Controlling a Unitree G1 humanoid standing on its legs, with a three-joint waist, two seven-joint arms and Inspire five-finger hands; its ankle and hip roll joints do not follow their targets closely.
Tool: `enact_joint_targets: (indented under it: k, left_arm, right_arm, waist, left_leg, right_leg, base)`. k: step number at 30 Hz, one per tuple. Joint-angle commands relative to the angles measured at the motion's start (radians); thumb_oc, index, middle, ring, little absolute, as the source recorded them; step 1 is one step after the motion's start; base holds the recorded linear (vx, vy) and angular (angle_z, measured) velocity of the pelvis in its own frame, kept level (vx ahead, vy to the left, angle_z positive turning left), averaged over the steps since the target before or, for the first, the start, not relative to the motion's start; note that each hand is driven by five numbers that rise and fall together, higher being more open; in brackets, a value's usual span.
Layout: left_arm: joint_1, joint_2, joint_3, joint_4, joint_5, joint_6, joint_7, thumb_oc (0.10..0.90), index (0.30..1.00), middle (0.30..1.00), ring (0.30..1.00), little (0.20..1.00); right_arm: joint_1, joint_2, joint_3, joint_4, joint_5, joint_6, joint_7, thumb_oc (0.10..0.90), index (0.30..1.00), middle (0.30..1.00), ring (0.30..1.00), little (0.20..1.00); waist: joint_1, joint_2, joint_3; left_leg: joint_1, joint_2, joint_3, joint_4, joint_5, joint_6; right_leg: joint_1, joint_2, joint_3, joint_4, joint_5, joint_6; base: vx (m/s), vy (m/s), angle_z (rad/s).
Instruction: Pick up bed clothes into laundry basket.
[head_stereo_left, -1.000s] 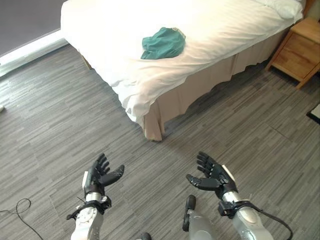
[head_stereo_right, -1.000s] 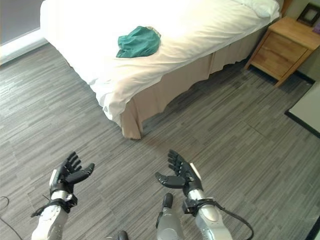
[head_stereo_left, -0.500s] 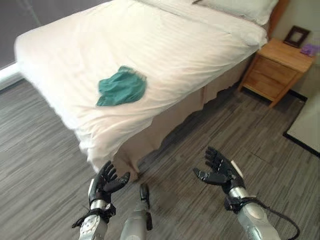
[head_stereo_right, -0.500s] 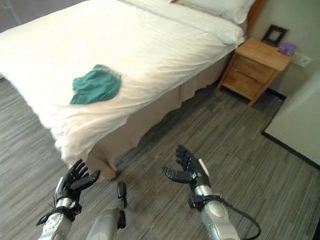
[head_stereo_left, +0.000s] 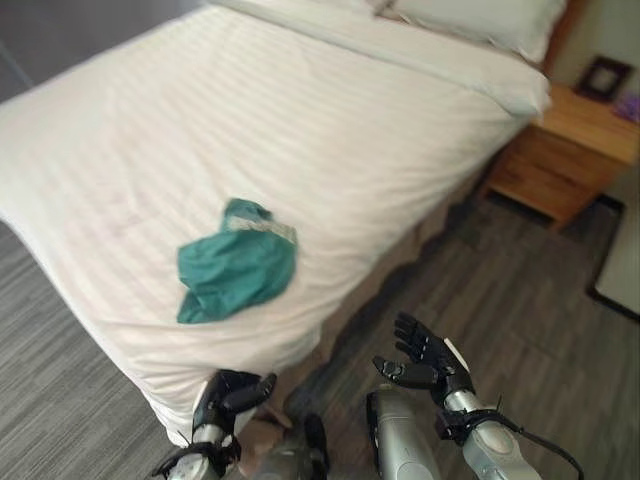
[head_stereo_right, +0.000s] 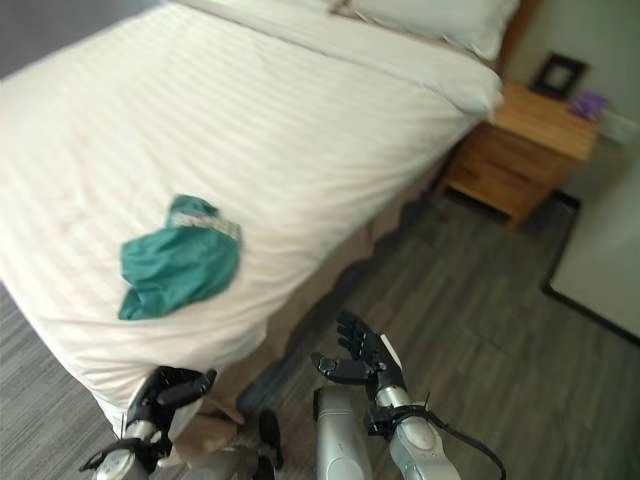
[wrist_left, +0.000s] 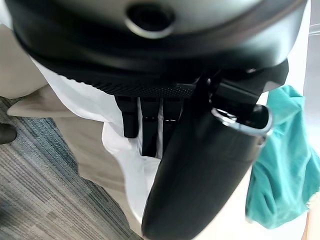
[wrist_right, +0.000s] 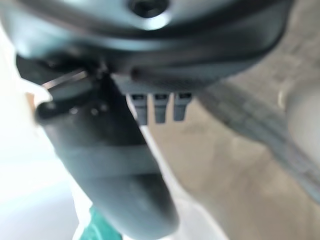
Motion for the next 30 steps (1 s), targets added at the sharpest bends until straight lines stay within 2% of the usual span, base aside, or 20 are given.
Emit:
enact_joint_targets:
  k: [1, 6, 7, 8, 9, 10, 13, 14, 17, 18, 19, 20, 22, 23, 25, 26, 27, 28, 30]
  left_arm:
    - [-0.299, 0.037, 0.155, -0.030, 0.020, -0.176, 0.017, 0.800, 0.900, 0.900, 0.900, 0.900]
    - [-0.269, 0.017, 0.160, -0.013, 0.021, -0.171, 0.015, 0.800, 0.900, 0.900, 0.900, 0.900]
    - [-0.265, 0.021, 0.158, -0.004, 0.018, -0.169, 0.013, 0.800, 0.900, 0.900, 0.900, 0.900]
    - [-0.269, 0.028, 0.156, 0.003, 0.018, -0.168, 0.013, 0.800, 0.900, 0.900, 0.900, 0.900]
    - [-0.269, 0.028, 0.156, 0.003, 0.018, -0.168, 0.013, 0.800, 0.900, 0.900, 0.900, 0.900]
    - [-0.278, 0.049, 0.152, 0.011, 0.033, -0.171, 0.006, 0.800, 0.900, 0.900, 0.900, 0.900]
    - [-0.271, 0.053, 0.161, 0.003, 0.032, -0.172, 0.007, 0.800, 0.900, 0.900, 0.900, 0.900]
    - [-0.264, 0.049, 0.165, -0.005, 0.025, -0.175, 0.007, 0.800, 0.900, 0.900, 0.900, 0.900]
    - [-0.259, 0.033, 0.165, 0.009, 0.007, -0.168, 0.007, 0.800, 0.900, 0.900, 0.900, 0.900]
    - [-0.259, 0.032, 0.165, 0.009, 0.007, -0.168, 0.008, 0.800, 0.900, 0.900, 0.900, 0.900]
    - [-0.263, 0.033, 0.154, 0.017, 0.014, -0.166, 0.005, 0.800, 0.900, 0.900, 0.900, 0.900]
    - [-0.270, 0.033, 0.148, 0.013, 0.015, -0.166, 0.006, 0.800, 0.900, 0.900, 0.900, 0.900]
    - [-0.280, 0.034, 0.153, -0.012, 0.011, -0.159, -0.008, 0.800, 0.900, 0.900, 0.900, 0.900]
    - [-0.279, 0.034, 0.154, -0.013, 0.011, -0.158, -0.008, 0.800, 0.900, 0.900, 0.900, 0.900]
    - [-0.299, 0.040, 0.151, -0.020, 0.018, -0.160, -0.012, 0.800, 0.900, 0.900, 0.900, 0.900]
    - [-0.323, 0.045, 0.140, -0.029, 0.026, -0.162, -0.007, 0.800, 0.900, 0.900, 0.900, 0.900]
    - [-0.324, 0.045, 0.139, -0.028, 0.026, -0.162, -0.007, 0.800, 0.900, 0.900, 0.900, 0.900]
    - [-0.334, 0.052, 0.141, -0.039, 0.031, -0.166, 0.001, 0.800, 0.900, 0.900, 0.900, 0.900]
    - [-0.361, 0.060, 0.133, -0.033, 0.038, -0.169, 0.006, 0.800, 0.900, 0.900, 0.900, 0.900]
  right_arm:
    - [-0.009, -0.025, -0.063, -0.067, 0.021, -0.083, 0.018, 0.800, 0.900, 0.900, 0.900, 0.900]
    - [-0.032, -0.057, -0.063, -0.083, 0.004, -0.078, 0.029, 0.800, 0.900, 0.900, 0.900, 0.900]
    - [-0.049, -0.070, -0.064, -0.080, 0.000, -0.077, 0.022, 0.800, 0.900, 0.900, 0.900, 0.900]
    - [-0.052, -0.072, -0.065, -0.078, 0.002, -0.076, 0.024, 0.800, 0.900, 0.900, 0.900, 0.900]
    - [-0.053, -0.072, -0.065, -0.077, 0.002, -0.076, 0.024, 0.800, 0.900, 0.900, 0.900, 0.900]
    - [-0.057, -0.082, -0.064, -0.077, 0.008, -0.077, 0.029, 0.800, 0.900, 0.900, 0.900, 0.900]
    - [-0.053, -0.082, -0.064, -0.069, 0.010, -0.074, 0.032, 0.800, 0.900, 0.900, 0.900, 0.900]
    - [-0.049, -0.091, -0.054, -0.051, 0.009, -0.071, 0.041, 0.800, 0.900, 0.900, 0.900, 0.900]
    - [-0.068, -0.136, -0.042, -0.060, -0.010, -0.068, 0.045, 0.800, 0.900, 0.900, 0.900, 0.900]
    - [-0.068, -0.136, -0.042, -0.059, -0.010, -0.068, 0.045, 0.800, 0.900, 0.900, 0.900, 0.900]
    - [-0.069, -0.142, -0.046, -0.059, -0.007, -0.070, 0.045, 0.800, 0.900, 0.900, 0.900, 0.900]
    - [-0.076, -0.146, -0.047, -0.060, -0.001, -0.070, 0.043, 0.800, 0.900, 0.900, 0.900, 0.900]
    - [-0.084, -0.142, -0.040, -0.068, 0.003, -0.070, 0.042, 0.800, 0.900, 0.900, 0.900, 0.900]
    - [-0.084, -0.141, -0.039, -0.068, 0.003, -0.070, 0.042, 0.800, 0.900, 0.900, 0.900, 0.900]
    - [-0.071, -0.139, -0.046, -0.069, 0.002, -0.069, 0.043, 0.800, 0.900, 0.900, 0.900, 0.900]
    - [-0.053, -0.128, -0.050, -0.074, 0.003, -0.068, 0.042, 0.800, 0.900, 0.900, 0.900, 0.900]
    - [-0.052, -0.128, -0.050, -0.074, 0.003, -0.068, 0.042, 0.800, 0.900, 0.900, 0.900, 0.900]
    - [-0.044, -0.123, -0.054, -0.074, 0.002, -0.071, 0.042, 0.800, 0.900, 0.900, 0.900, 0.900]
    - [-0.045, -0.119, -0.049, -0.073, 0.003, -0.071, 0.048, 0.800, 0.900, 0.900, 0.900, 0.900]
  waist:
    - [-0.030, 0.000, -0.101]
    - [-0.009, 0.006, -0.122]
    - [-0.007, 0.007, -0.111]
    - [-0.012, 0.010, -0.105]
    - [-0.012, 0.010, -0.106]
    - [-0.003, 0.007, -0.098]
    - [0.006, 0.001, -0.098]
    - [0.027, 0.000, -0.096]
    - [0.051, 0.001, -0.071]
    - [0.047, 0.002, -0.069]
    - [0.045, -0.002, -0.063]
    - [0.038, -0.008, -0.059]
    - [0.014, -0.033, -0.071]
    - [0.015, -0.031, -0.070]
    - [0.002, -0.038, -0.088]
    - [-0.019, -0.028, -0.103]
    - [-0.021, -0.027, -0.103]
    - [-0.029, -0.023, -0.107]
    - [-0.044, -0.006, -0.108]
  left_leg:
    - [0.053, 0.107, -0.087, -0.005, -0.040, -0.177]
    - [0.043, 0.105, -0.129, 0.010, -0.052, -0.178]
    - [0.021, 0.104, -0.156, 0.041, -0.057, -0.181]
    - [0.008, 0.106, -0.183, 0.048, -0.057, -0.181]
    - [0.005, 0.105, -0.183, 0.051, -0.058, -0.181]
    - [-0.018, 0.115, -0.239, 0.058, -0.060, -0.198]
    - [-0.021, 0.118, -0.258, 0.053, -0.055, -0.204]
    - [-0.050, 0.126, -0.291, 0.066, -0.038, -0.224]
    - [-0.112, 0.135, -0.351, 0.132, -0.014, -0.266]
    - [-0.113, 0.134, -0.355, 0.134, -0.015, -0.266]
    - [-0.131, 0.130, -0.329, 0.156, -0.011, -0.263]
    - [-0.136, 0.135, -0.263, 0.176, -0.015, -0.260]
    - [-0.098, 0.178, -0.030, 0.265, -0.082, -0.248]
    - [-0.098, 0.180, -0.030, 0.275, -0.091, -0.248]
    - [-0.063, 0.183, 0.033, 0.311, -0.123, -0.245]
    - [-0.034, 0.171, 0.027, 0.299, -0.152, -0.252]
    - [-0.034, 0.171, 0.024, 0.299, -0.153, -0.252]
    - [-0.023, 0.163, 0.014, 0.276, -0.167, -0.251]
    - [0.012, 0.163, -0.003, 0.143, -0.147, -0.238]
  right_leg:
    - [0.462, 0.027, 0.096, -0.222, 0.044, 0.095]
    - [0.485, 0.033, 0.072, -0.248, 0.055, 0.080]
    - [0.467, 0.049, 0.095, -0.213, 0.045, 0.073]
    - [0.456, 0.070, 0.155, -0.184, 0.030, 0.071]
    - [0.451, 0.070, 0.156, -0.177, 0.026, 0.071]
    - [0.444, 0.103, 0.255, -0.151, -0.009, 0.065]
    - [0.463, 0.092, 0.232, -0.187, -0.008, 0.053]
    - [0.486, 0.092, 0.209, -0.229, -0.010, 0.041]
    - [0.533, 0.091, 0.113, -0.277, -0.008, 0.020]
    - [0.536, 0.090, 0.109, -0.279, -0.008, 0.020]
    - [0.547, 0.082, 0.083, -0.285, -0.005, 0.018]
    - [0.550, 0.071, 0.053, -0.287, 0.002, 0.018]
    - [0.554, 0.037, -0.023, -0.336, 0.040, 0.022]
    - [0.559, 0.039, -0.023, -0.339, 0.039, 0.023]
    - [0.552, 0.036, -0.062, -0.364, 0.055, 0.024]
    - [0.550, 0.045, -0.099, -0.386, 0.064, 0.031]
    - [0.552, 0.045, -0.102, -0.387, 0.063, 0.031]
    - [0.545, 0.048, -0.113, -0.393, 0.067, 0.038]
    - [0.505, 0.057, -0.124, -0.371, 0.091, 0.054]
  base:
    - [0.19, -0.059, 1.07]
    - [0.13, -0.090, 0.46]
    - [0.00, -0.091, -0.02]
    - [0.00, -0.093, -0.07]
    - [-0.01, -0.216, 0.07]
    - [0.00, -0.184, 0.02]
    - [-0.02, -0.201, 0.06]
    - [-0.11, -0.272, 0.20]
    - [-0.14, -0.308, 0.84]
    - [-0.11, -0.168, 1.45]
    - [-0.10, -0.080, 1.03]
    - [-0.18, -0.126, 0.61]
    - [-0.20, -0.120, 0.87]
    - [-0.16, -0.071, 0.91]
    - [-0.15, -0.044, 0.44]
    - [-0.12, -0.023, 0.37]
    - [-0.10, 0.030, 0.51]
    - [-0.07, 0.043, 0.82]
    - [-0.13, 0.100, 0.56]
